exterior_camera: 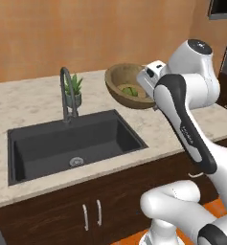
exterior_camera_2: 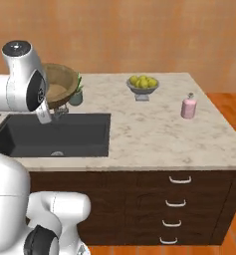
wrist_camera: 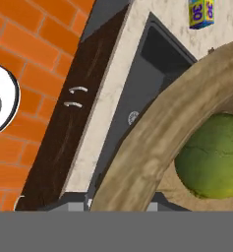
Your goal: Pick the lime from the sink and place it in the bowl. Then pick the bowl and place it in the microwave. Then close the microwave door and press the start button.
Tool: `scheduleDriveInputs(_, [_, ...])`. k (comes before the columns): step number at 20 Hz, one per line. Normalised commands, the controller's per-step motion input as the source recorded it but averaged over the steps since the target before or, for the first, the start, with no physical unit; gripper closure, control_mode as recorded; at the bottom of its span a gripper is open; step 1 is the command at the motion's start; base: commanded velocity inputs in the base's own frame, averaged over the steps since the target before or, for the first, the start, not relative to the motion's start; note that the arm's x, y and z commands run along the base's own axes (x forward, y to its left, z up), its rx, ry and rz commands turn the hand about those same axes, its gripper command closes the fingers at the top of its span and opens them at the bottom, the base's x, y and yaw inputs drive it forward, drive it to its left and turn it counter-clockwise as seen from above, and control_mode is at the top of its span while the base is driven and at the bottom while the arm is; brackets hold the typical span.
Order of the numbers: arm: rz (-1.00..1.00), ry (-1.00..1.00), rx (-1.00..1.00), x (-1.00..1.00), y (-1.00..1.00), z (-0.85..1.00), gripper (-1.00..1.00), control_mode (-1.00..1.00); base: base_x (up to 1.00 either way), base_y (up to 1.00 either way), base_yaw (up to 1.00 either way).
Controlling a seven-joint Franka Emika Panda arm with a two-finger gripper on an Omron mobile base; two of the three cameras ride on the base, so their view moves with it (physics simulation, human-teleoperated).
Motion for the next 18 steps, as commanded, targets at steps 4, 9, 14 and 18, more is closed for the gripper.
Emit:
scheduleDriveInputs(4, [0.00,0.00,0.00,0.00,0.00,0.00,1.00,1.00,0.00,0.00,-0.98])
scheduleDriveInputs(9, [0.00,0.00,0.00,0.00,0.00,0.00,1.00,1.00,0.00,-0.03,-0.98])
scheduleDriveInputs(14, [0.00,0.00,0.00,0.00,0.00,0.00,1.00,1.00,0.09,-0.51,-0.79])
scheduleDriveInputs(18, [0.00,0.00,0.00,0.00,0.00,0.00,1.00,1.00,0.68,-0.80,-0.47])
